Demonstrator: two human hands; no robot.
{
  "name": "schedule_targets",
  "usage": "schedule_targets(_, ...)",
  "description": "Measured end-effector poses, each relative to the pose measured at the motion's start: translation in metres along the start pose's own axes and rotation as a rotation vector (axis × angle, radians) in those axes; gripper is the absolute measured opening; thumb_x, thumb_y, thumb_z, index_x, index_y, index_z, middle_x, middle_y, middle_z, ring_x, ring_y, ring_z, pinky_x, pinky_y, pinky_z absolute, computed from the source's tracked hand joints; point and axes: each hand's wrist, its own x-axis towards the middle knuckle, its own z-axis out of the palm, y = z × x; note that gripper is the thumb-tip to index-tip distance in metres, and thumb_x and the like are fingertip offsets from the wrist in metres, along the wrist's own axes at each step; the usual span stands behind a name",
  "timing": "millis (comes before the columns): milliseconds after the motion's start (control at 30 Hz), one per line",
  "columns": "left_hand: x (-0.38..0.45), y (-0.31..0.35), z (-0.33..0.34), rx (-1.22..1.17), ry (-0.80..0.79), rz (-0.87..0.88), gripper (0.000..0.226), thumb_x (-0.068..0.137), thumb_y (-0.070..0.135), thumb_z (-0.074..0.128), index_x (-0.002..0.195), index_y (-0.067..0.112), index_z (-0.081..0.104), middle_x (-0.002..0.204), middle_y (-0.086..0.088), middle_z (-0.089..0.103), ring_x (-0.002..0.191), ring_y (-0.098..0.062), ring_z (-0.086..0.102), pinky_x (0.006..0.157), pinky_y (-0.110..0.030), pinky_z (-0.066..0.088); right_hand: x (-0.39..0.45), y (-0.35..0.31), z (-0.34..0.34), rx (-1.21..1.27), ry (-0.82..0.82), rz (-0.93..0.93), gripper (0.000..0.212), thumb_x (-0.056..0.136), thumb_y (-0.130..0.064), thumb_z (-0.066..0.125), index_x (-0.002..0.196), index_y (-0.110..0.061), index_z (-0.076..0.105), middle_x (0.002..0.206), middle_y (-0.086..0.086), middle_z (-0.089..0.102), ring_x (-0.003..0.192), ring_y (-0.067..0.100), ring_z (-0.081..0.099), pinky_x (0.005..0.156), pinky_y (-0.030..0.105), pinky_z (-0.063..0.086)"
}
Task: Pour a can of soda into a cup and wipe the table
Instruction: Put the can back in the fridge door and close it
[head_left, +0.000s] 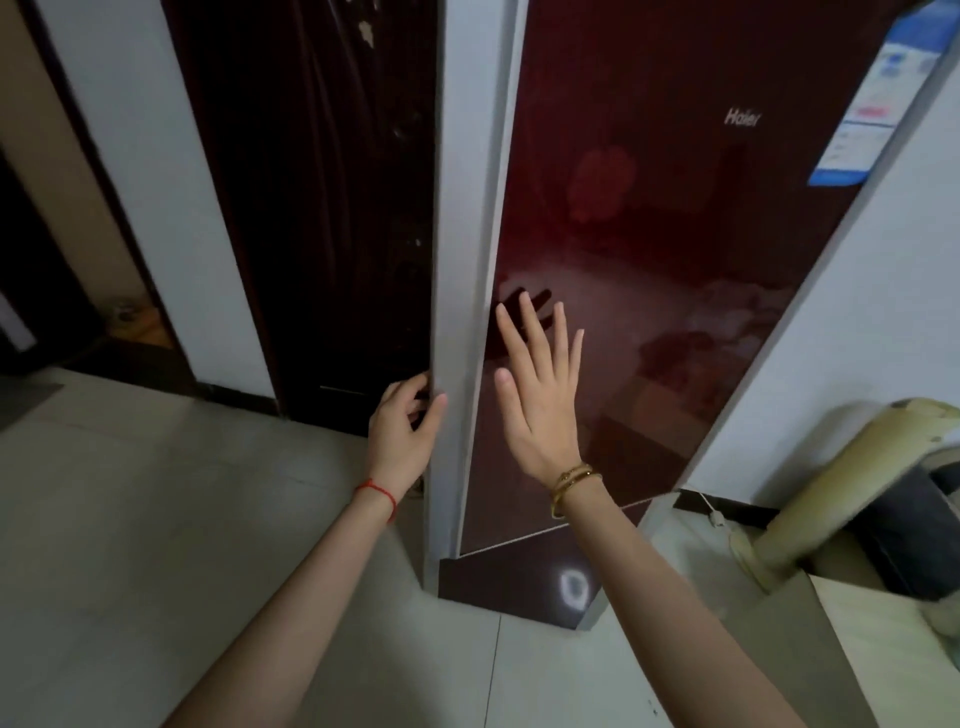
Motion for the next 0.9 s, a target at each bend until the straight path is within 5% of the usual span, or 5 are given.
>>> schedule_targets(333, 0.089, -0.025, 0.008, 0.021, -0.003, -0.061, 0.051, 0.095, 0.019, 0.063, 0.144, 0.019, 0.049, 0.137, 0.000, 0.057, 0.121, -0.012, 0.055, 0.105, -0.028, 0.043, 0.064, 0.031, 0.070, -0.129, -0.007, -0.006, 0.056, 0.106, -0.041, 0.020, 0.159, -0.025, 0.009, 0.167, -0.008, 0.002, 0.154, 0.027, -0.008, 0.121, 0.062, -0.002)
schedule_targets(900, 0.198, -0.067, 0.024, -0.119, -0.127, -0.088, 0.055, 0.096, -0.001, 0.054, 0.145, 0.021, 0.044, 0.143, 0.007, 0.052, 0.132, -0.012, 0.048, 0.111, -0.033, 0.040, 0.134, 0.065, 0.144, -0.300, 0.048, 0.112, 0.060, 0.105, -0.037, 0.031, 0.159, -0.024, 0.010, 0.167, -0.007, 0.002, 0.154, 0.026, -0.009, 0.121, 0.062, -0.002)
